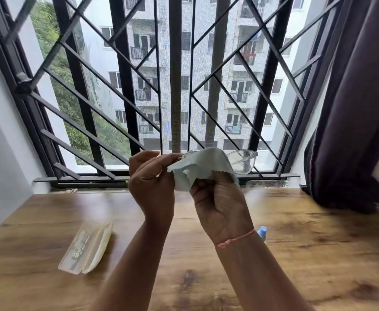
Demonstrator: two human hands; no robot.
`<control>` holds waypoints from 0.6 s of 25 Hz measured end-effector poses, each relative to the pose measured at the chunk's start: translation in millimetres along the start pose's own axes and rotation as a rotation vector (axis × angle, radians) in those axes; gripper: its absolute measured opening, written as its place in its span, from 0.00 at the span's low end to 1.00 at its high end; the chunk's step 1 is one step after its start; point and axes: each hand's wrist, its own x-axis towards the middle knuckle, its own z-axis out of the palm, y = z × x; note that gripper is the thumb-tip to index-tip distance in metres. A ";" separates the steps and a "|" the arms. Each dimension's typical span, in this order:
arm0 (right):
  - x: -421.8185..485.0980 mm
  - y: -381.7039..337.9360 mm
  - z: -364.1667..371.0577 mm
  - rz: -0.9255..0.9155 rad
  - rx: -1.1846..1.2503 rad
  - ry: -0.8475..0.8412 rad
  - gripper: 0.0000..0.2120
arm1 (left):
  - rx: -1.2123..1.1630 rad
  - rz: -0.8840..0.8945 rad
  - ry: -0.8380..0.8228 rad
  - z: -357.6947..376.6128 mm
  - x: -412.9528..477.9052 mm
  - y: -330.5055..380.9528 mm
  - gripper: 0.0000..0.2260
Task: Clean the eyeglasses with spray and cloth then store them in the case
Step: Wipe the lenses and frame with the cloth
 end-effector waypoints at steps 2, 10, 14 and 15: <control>-1.6 -3.9 -0.9 0.029 -0.019 0.004 0.08 | -0.012 -0.010 0.019 -1.3 1.2 -2.0 0.14; -2.6 -3.9 -15.0 0.062 -0.070 -0.082 0.20 | 0.032 0.051 0.016 -5.6 -1.5 -2.3 0.11; 0.0 4.7 -17.3 0.000 -0.139 -0.067 0.25 | 0.057 0.078 0.000 -4.7 -4.0 0.4 0.13; -0.4 6.7 -14.8 -0.007 -0.160 -0.083 0.24 | 0.059 0.088 -0.005 -5.0 -4.7 -0.3 0.13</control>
